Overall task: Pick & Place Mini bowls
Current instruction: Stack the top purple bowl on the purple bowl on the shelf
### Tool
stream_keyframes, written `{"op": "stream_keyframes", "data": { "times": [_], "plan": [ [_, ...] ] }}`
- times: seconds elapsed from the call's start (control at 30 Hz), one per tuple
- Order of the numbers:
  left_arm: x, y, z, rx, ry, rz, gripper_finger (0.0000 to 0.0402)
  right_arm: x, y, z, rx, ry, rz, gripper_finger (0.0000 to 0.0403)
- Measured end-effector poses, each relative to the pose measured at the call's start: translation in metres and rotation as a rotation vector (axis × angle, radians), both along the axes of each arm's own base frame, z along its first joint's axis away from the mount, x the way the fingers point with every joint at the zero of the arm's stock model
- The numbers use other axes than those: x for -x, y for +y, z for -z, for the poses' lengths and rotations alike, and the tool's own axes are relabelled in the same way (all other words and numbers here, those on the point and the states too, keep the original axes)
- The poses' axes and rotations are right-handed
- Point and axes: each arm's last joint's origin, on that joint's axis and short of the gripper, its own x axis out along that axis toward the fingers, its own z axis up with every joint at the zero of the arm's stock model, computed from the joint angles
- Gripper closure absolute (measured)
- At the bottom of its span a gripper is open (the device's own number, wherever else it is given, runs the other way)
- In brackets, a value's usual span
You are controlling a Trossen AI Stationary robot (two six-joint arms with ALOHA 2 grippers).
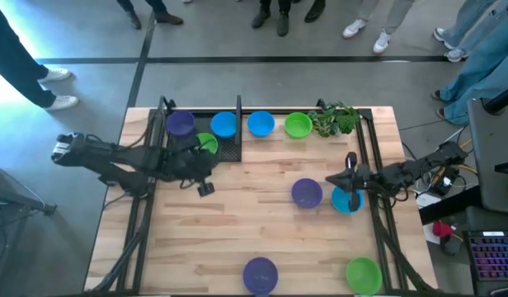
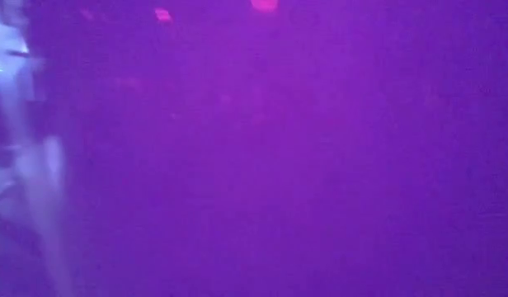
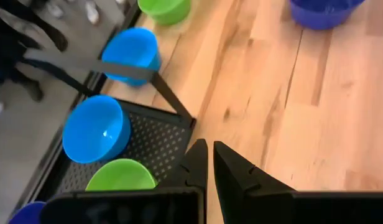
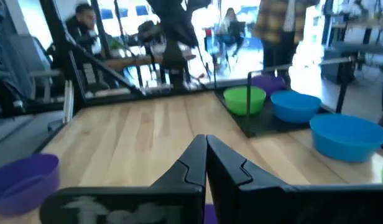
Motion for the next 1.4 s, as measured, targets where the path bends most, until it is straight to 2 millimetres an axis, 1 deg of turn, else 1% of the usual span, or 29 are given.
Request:
{"op": "stream_keyframes", "data": {
  "times": [0.13, 0.27, 0.4, 0.53, 0.73, 0.93, 1.0, 1.27, 1.4],
  "plan": [
    [0.0, -0.016, 0.0, -0.046, -0.033, 0.005, 0.0381, -0.001, -0.001, -0.015, -0.03, 0.13, 0.062, 0.0394],
    [-0.001, -0.026, 0.001, -0.064, -0.053, 0.026, 0.0381, -0.002, 0.0, -0.033, -0.061, 0.257, 0.093, 0.0394],
    [-0.005, -0.03, 0.003, -0.066, -0.056, 0.033, 0.0381, -0.007, 0.001, -0.047, -0.074, 0.386, 0.129, 0.0394],
    [-0.009, -0.03, 0.006, -0.093, -0.046, 0.027, 0.0381, -0.016, 0.005, -0.054, -0.069, 0.489, 0.161, 0.0394],
    [-0.013, -0.032, 0.007, -0.106, -0.045, 0.04, 0.0381, -0.035, 0.011, -0.061, -0.048, 0.536, 0.214, 0.0394],
    [-0.013, -0.032, 0.007, -0.109, -0.046, 0.045, 0.0381, -0.045, 0.013, -0.057, -0.037, 0.591, 0.233, 0.0393],
    [-0.013, -0.032, 0.007, -0.111, -0.05, 0.048, 0.0381, -0.048, 0.012, -0.055, -0.053, 0.605, 0.244, 0.0386],
    [-0.014, -0.032, 0.006, -0.117, -0.052, 0.056, 0.0381, -0.058, 0.006, -0.045, -0.078, 0.674, 0.287, 0.0318],
    [-0.014, -0.032, 0.006, -0.116, -0.054, 0.055, 0.0381, -0.067, 0.003, -0.036, -0.075, 0.741, 0.301, 0.0299]
  ]
}}
